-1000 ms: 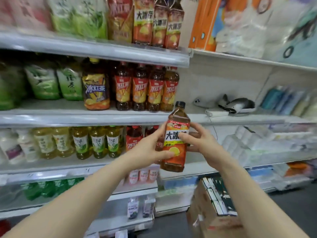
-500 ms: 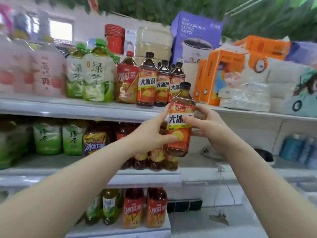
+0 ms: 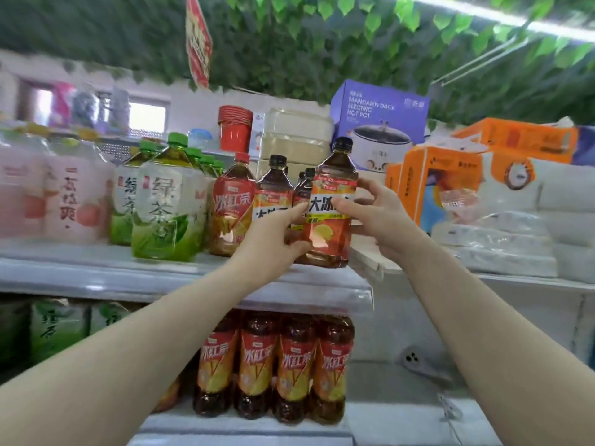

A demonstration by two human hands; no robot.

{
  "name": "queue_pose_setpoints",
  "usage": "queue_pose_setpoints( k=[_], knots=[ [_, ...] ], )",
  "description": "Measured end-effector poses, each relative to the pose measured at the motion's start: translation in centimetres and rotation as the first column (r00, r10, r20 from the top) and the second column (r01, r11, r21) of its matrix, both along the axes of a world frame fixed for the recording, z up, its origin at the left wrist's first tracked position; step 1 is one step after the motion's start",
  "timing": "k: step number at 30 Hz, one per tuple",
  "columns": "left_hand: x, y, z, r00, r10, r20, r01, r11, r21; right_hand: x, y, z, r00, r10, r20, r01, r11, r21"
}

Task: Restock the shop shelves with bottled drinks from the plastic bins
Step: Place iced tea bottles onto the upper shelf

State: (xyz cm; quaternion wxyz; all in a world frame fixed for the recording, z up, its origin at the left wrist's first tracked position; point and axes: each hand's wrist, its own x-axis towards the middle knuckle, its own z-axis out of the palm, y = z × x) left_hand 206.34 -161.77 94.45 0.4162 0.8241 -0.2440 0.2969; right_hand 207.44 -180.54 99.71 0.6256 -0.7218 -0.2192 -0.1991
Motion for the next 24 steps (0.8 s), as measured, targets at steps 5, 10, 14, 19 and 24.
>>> queue_pose_setpoints(
  k=[5,10,14,19,24],
  knots=[
    [1.2,0.2,-1.3,0.998,0.0,-0.057,0.001,1.0,0.016,2.9,0.4,-0.1,1.0,0.001,0.032,-0.001,1.0,-0.018],
    [1.7,0.2,-3.0,0.999,0.001,-0.038,0.002,0.998,0.064,4.9,1.0,-1.6,0.999,0.039,-0.032,-0.04,0.999,-0.033],
    [1.8,0.5,-3.7,0.999,0.033,0.035,-0.037,0.992,0.12,5.6,1.3,-2.6,0.997,0.073,-0.035,-0.073,0.997,0.011],
    [1.4,1.0,-4.0,0.996,0.051,0.068,-0.058,0.992,0.108,5.5,1.7,-2.7,0.993,0.111,-0.04,-0.111,0.994,0.007],
    [0.9,1.2,-4.6,0.995,0.052,0.09,-0.061,0.992,0.109,5.1,1.7,-2.6,0.995,0.095,-0.043,-0.097,0.994,-0.052]
  ],
)
